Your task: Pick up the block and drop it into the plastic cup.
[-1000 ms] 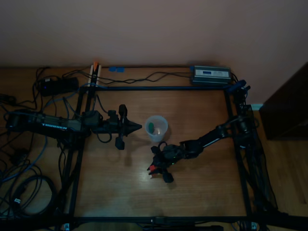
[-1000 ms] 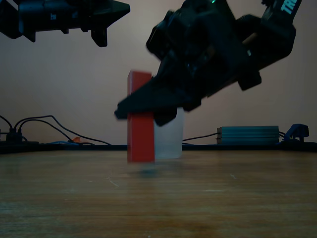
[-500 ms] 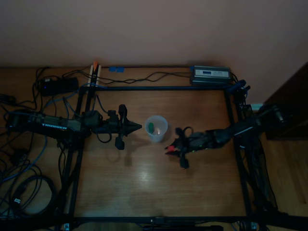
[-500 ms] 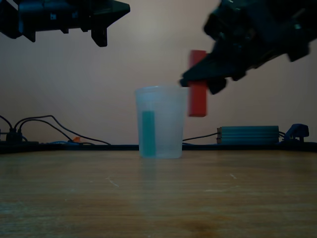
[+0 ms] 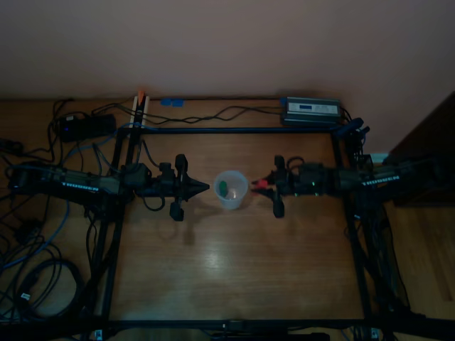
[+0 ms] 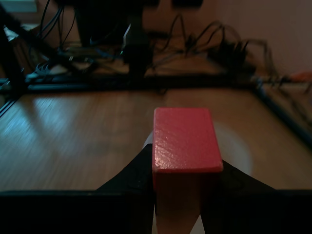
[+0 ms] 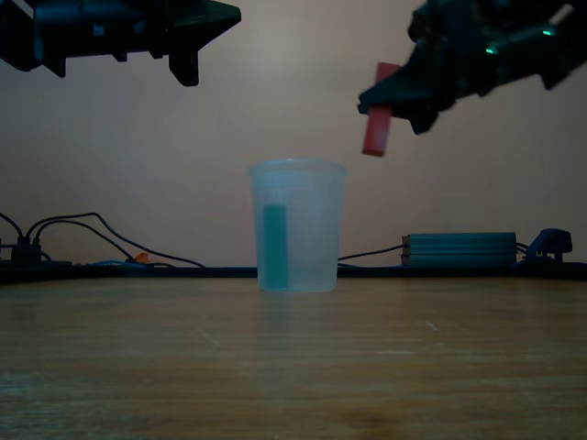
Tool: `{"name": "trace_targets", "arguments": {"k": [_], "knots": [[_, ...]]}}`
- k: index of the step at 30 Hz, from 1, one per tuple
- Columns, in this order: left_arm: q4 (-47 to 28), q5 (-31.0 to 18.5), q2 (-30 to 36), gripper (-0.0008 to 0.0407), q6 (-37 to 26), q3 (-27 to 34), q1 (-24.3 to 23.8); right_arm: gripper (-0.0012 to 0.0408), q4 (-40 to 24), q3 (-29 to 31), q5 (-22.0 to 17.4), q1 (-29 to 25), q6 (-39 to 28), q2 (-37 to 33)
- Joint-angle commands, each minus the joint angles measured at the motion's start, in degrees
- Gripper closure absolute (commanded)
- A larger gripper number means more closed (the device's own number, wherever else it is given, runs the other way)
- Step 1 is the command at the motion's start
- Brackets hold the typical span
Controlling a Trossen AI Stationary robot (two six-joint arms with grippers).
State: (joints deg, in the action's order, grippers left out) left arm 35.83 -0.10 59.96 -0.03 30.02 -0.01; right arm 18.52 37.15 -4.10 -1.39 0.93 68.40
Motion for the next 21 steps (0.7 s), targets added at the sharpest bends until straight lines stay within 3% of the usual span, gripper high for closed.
{"name": "trace_targets", "arguments": {"k": [1,7,11,21], "knots": [[0.00,0.00,0.02,0.0399,0.02,0.00,0.00,0.0396,-2.25,3.63,2.78,-2.32,1.22,1.49],[0.00,0.00,0.02,0.0399,0.02,0.00,0.00,0.0396,-7.89,13.68,9.90,-7.91,2.84,8.00],[0.02,0.00,0.02,0.0399,0.02,0.00,0.00,0.0396,-8.39,18.38,14.05,-10.62,2.80,14.14],[0.00,0.02,0.02,0.0399,0.02,0.00,0.00,0.0396,-9.49,24.59,16.59,-12.94,2.03,25.31]]}}
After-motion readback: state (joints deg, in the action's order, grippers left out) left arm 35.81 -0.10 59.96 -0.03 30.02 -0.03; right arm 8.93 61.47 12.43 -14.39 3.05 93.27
